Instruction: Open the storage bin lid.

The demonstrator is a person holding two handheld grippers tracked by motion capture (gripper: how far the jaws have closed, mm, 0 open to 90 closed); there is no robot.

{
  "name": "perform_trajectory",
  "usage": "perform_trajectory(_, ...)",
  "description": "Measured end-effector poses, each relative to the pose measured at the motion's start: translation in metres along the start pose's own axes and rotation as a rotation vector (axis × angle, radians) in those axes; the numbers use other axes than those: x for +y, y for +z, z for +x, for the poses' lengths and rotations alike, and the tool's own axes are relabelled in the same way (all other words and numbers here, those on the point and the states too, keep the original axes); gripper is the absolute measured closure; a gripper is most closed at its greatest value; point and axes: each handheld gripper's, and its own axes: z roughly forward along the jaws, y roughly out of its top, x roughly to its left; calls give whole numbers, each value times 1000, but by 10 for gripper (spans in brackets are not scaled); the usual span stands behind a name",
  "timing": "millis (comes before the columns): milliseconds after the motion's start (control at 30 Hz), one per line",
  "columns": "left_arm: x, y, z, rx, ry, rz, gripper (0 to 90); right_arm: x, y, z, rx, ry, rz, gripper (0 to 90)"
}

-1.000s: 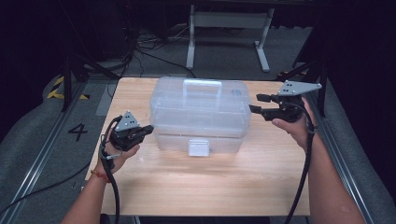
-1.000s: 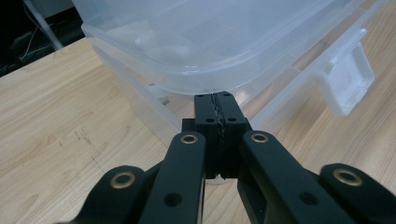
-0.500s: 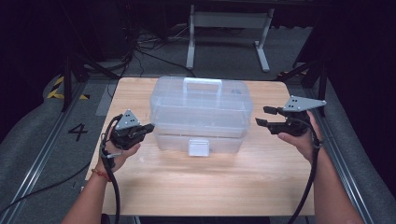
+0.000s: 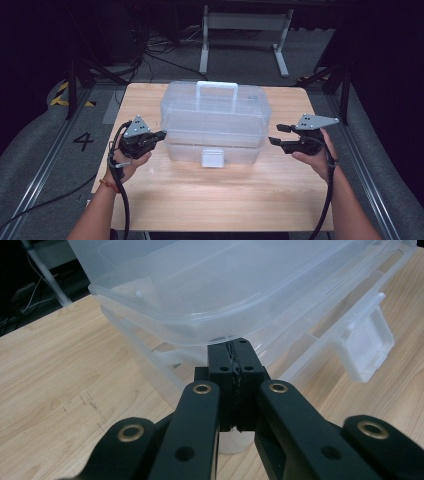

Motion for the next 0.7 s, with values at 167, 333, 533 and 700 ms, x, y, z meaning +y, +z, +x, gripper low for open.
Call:
perform_trajectory(167,1,-1,0,4,1,-5,895,-6,9,1,10,6,19,450)
perform_trajectory(333,6,-2,1,5,0,-16,892,-10,15,4,8,-2,27,450)
perform_trajectory(533,12,-4,1,10,10,-20,892,-4,9,3,-26,-12,-25,453)
perform_trajectory(700,15,-3,1,10,14,-18,890,4,5,3,-55,-20,-74,453)
